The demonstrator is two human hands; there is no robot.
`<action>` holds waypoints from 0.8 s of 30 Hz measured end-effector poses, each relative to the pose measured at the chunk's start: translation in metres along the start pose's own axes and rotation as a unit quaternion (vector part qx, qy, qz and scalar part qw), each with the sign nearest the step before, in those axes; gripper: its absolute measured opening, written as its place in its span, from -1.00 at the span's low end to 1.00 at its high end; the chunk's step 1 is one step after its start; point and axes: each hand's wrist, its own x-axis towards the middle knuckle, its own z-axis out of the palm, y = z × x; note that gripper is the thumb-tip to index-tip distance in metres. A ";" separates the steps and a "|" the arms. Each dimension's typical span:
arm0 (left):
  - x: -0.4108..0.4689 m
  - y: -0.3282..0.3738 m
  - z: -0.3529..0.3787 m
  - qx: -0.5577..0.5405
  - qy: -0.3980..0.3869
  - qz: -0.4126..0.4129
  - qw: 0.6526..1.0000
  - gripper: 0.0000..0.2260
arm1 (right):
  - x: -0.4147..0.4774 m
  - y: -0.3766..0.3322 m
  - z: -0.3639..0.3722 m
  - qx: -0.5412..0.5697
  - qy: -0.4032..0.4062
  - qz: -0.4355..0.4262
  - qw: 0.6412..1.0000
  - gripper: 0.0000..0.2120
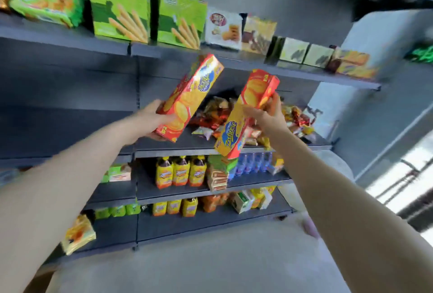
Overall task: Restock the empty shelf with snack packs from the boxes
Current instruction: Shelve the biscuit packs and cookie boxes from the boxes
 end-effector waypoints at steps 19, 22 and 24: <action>0.188 0.194 0.339 0.273 0.054 0.230 0.932 -0.46 | 0.100 0.011 -0.391 -0.183 0.136 -0.065 0.971 -0.31; 0.230 0.209 0.366 0.293 0.075 0.244 0.921 -0.44 | 0.131 0.028 -0.420 -0.165 0.179 -0.053 0.968 -0.38; 0.260 0.222 0.383 0.305 0.092 0.257 0.913 -0.44 | 0.157 0.038 -0.439 -0.150 0.197 -0.052 0.968 -0.41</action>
